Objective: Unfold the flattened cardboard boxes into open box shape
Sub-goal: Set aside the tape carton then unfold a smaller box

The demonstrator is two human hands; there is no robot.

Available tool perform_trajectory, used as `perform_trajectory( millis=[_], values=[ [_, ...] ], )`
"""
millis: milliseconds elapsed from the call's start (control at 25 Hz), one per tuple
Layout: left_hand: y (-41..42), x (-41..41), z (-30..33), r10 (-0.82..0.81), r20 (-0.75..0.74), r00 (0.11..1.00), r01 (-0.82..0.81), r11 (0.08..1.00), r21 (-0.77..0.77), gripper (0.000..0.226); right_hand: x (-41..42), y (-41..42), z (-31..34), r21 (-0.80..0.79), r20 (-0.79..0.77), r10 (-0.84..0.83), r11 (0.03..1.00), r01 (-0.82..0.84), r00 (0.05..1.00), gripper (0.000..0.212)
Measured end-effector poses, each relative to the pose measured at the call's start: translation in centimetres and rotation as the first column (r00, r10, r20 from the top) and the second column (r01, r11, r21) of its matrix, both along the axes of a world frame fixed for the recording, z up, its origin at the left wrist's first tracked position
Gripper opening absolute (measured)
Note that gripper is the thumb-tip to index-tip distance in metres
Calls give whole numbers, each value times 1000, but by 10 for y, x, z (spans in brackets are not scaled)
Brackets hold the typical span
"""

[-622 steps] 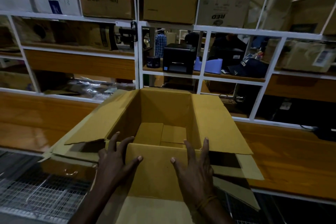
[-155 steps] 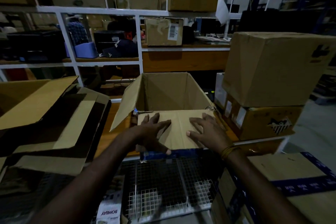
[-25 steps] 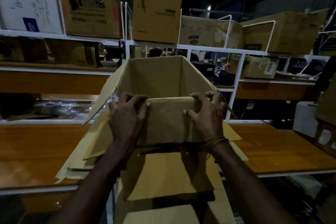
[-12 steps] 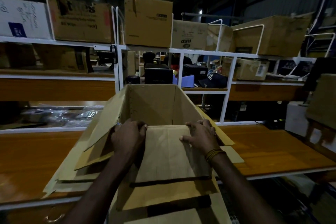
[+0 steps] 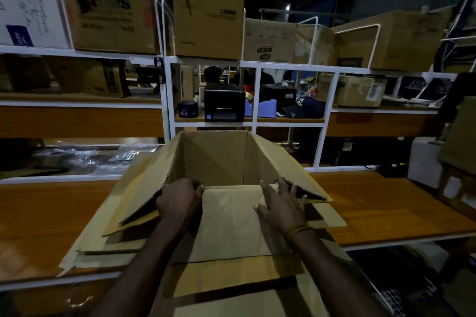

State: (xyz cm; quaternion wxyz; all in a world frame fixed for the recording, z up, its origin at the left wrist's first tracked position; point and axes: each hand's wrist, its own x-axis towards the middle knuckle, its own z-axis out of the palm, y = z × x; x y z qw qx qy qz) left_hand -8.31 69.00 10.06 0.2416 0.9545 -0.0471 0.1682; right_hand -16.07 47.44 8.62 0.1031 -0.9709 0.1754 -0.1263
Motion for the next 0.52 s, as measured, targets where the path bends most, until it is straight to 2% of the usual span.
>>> perform_trajectory(
  millis=[120,280,440,520],
  values=[
    [-2,-5,-4,32,15,999,-32,999,4,28,-1,-5,-1,24,-8,30,999,-30,1000,69],
    [-14,-34,-19,79,15,997,-80,992,98,40,-8,-9,-12,96,18,67,993,-69,998,74],
    [-34,-50,-30,93,-41,995,-84,979,183,70,-21,-14,-22,135,83,131,981,-141,988,74],
    [-51,-56,-32,36,-32,999,-30,983,178,77,-29,-20,-27,150,140,152,974,-172,978,69]
  ],
)
